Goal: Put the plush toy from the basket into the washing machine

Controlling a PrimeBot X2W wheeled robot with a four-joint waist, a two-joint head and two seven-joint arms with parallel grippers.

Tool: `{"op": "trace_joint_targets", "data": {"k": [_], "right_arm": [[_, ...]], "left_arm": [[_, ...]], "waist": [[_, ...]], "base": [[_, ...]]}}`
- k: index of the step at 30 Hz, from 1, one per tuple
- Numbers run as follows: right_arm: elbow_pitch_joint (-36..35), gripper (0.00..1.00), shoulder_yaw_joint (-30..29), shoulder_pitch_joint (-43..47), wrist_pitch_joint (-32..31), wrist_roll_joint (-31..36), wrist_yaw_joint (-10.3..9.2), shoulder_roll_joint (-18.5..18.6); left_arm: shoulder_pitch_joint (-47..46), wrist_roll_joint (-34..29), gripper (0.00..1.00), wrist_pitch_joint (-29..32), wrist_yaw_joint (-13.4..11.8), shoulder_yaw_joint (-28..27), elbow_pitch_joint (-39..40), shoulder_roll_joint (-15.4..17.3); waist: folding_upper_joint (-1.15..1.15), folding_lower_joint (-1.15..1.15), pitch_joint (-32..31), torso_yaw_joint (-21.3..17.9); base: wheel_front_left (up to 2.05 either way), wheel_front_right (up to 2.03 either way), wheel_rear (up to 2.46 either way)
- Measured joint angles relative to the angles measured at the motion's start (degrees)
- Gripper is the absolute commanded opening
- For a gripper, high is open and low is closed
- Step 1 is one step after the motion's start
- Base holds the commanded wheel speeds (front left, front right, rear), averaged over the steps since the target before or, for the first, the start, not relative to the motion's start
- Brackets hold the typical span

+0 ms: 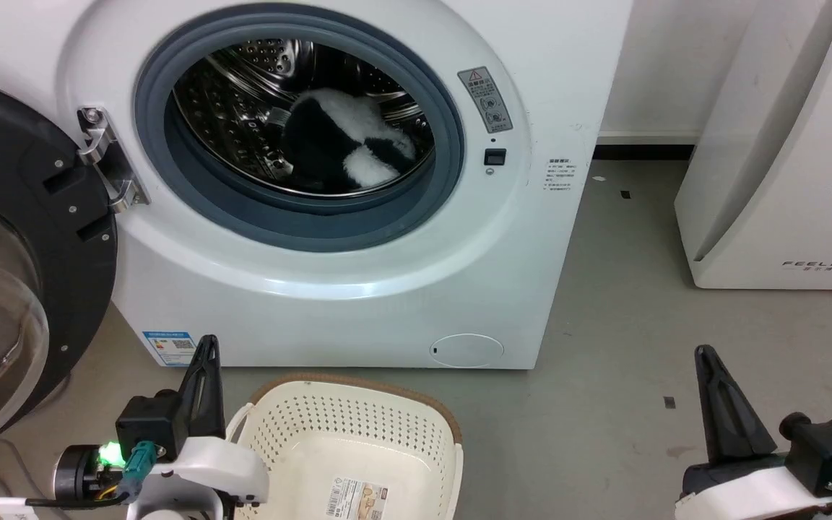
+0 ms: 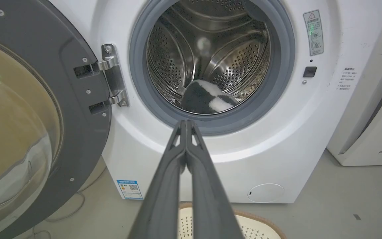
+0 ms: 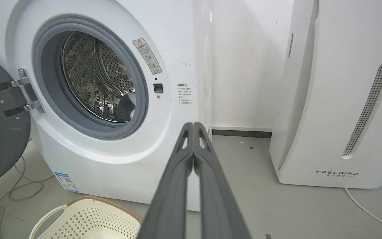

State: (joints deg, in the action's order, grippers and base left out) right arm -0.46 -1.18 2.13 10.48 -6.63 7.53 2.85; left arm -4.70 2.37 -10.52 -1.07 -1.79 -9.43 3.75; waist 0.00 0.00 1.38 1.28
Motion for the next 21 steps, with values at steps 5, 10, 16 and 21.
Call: {"op": "trace_joint_targets", "data": {"k": [5, 10, 16, 21], "right_arm": [[0.0, 0.0, 0.0, 0.0, -0.6, 0.8, 0.0, 0.0], [0.0, 0.0, 0.1, 0.0, -1.2, 1.1, 0.0, 0.0], [0.0, 0.0, 0.1, -0.1, -1.8, 1.2, 0.0, 0.0], [0.0, 0.0, 0.2, -0.1, -2.4, 1.6, 0.0, 0.0]], "left_arm": [[0.1, -0.3, 0.0, 0.6, 0.0, 0.1, 0.5, -0.1], [0.4, -0.3, 0.0, 1.2, 0.1, 0.3, 1.0, -0.2], [0.7, -0.3, 0.0, 1.9, 0.1, 0.4, 1.6, -0.2], [1.0, -0.4, 0.0, 2.5, 0.2, 0.5, 2.1, -0.3]], "waist": [[0.0, 0.0, -0.1, -0.1], [0.0, 0.0, -0.2, -0.1], [0.0, 0.0, -0.2, -0.2], [0.0, 0.0, -0.3, -0.3]], "base": [[0.0, 0.0, 0.0], [0.0, 0.0, 0.0], [0.0, 0.0, 0.0], [0.0, 0.0, 0.0]]}}
